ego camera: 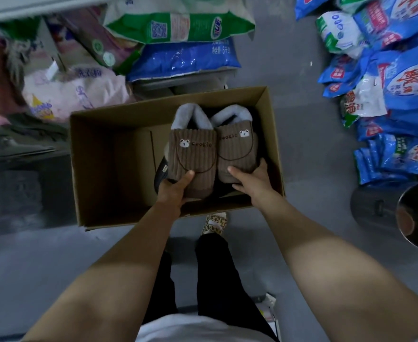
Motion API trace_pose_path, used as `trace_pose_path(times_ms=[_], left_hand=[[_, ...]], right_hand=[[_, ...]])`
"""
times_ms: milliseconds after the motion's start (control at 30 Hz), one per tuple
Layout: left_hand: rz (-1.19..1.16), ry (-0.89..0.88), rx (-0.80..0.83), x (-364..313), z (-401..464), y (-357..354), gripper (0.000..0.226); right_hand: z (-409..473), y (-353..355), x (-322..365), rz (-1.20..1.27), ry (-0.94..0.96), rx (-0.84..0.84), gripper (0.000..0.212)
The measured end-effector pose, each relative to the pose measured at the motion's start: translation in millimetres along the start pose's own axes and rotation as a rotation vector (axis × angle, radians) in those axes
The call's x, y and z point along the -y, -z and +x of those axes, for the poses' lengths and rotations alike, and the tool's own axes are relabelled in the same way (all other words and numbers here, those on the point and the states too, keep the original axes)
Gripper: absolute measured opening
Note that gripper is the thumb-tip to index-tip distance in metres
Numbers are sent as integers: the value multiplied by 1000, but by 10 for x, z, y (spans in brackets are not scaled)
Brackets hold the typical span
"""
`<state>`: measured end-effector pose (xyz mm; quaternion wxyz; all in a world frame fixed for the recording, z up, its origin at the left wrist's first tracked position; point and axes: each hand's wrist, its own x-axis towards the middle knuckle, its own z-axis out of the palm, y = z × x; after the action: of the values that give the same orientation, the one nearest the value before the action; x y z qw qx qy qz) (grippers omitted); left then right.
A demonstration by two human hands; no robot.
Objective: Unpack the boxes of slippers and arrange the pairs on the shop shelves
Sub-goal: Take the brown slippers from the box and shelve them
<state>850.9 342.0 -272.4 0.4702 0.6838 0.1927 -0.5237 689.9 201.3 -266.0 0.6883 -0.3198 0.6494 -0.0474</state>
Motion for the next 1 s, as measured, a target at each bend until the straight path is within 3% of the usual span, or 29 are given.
trace_pose_path(times_ms=[133, 467, 567, 733, 1000], left_hand=[[6, -127, 19, -73, -171, 91, 95], [-123, -330, 165, -321, -718, 1149, 75], [-182, -429, 193, -400, -905, 1632, 64], [-282, -528, 151, -480, -1272, 2671, 63], [-382, -659, 57, -638, -1738, 4537, 97]], right_hand=[[-138, -54, 81, -27, 88, -2, 104], [-1120, -508, -9, -7, 306, 102, 90], [-1448, -953, -55, -23, 380, 138, 80], [-1957, -1913, -269, -11, 423, 216, 85], [-2753, -3569, -748, 17, 540, 378, 89]])
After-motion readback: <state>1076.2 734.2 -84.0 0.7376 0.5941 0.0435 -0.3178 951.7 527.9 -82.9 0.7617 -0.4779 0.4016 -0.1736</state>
